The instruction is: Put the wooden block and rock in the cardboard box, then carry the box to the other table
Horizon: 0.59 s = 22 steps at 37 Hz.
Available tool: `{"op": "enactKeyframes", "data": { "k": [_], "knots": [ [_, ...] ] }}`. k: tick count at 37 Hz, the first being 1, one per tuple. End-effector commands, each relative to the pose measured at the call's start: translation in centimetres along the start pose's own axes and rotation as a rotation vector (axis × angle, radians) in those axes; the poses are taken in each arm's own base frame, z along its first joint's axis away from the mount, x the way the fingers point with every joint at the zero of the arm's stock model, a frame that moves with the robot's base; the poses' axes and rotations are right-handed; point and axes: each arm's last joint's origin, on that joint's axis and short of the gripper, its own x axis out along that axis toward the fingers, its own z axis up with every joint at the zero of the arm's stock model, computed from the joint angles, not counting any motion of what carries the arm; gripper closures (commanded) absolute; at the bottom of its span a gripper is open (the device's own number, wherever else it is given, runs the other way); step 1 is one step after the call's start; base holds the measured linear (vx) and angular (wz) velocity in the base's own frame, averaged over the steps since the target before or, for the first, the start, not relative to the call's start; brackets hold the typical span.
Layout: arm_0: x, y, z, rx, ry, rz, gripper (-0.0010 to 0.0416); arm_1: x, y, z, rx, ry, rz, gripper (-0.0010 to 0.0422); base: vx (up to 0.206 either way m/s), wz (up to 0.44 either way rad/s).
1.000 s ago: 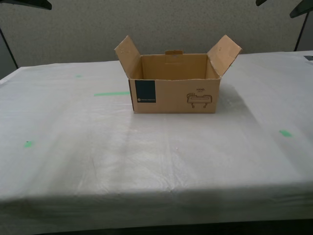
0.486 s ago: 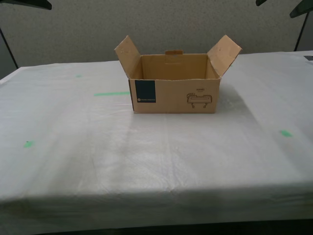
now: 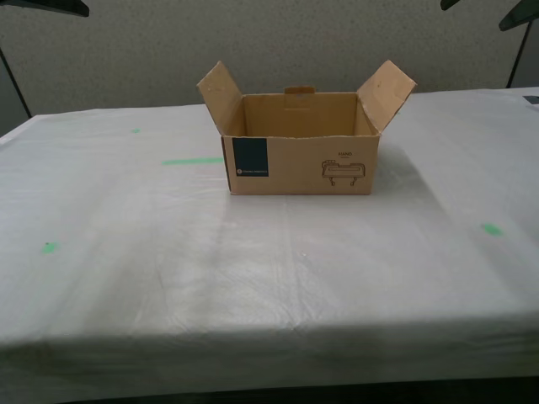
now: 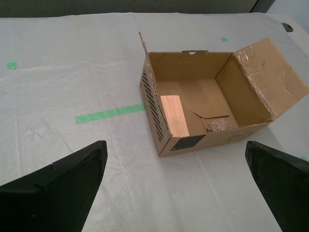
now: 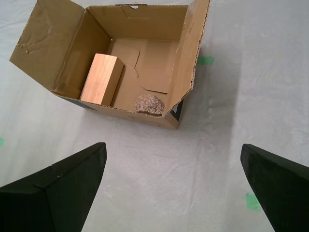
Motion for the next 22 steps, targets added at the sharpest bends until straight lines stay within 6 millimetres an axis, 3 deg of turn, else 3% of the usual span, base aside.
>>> {"op": "enactKeyframes", "data": {
  "k": [1,22],
  "knots": [
    [-0.01,0.01,0.01,-0.002,-0.002,-0.002,0.0019,-0.02,-0.01,0.04,0.004,-0.003,0.001,0.0021,0.000,0.000],
    [-0.01,0.01,0.01,-0.002,-0.002,-0.003,0.0019,-0.02,-0.01,0.04,0.004,-0.003,0.001,0.0021,0.000,0.000]
  ]
}}
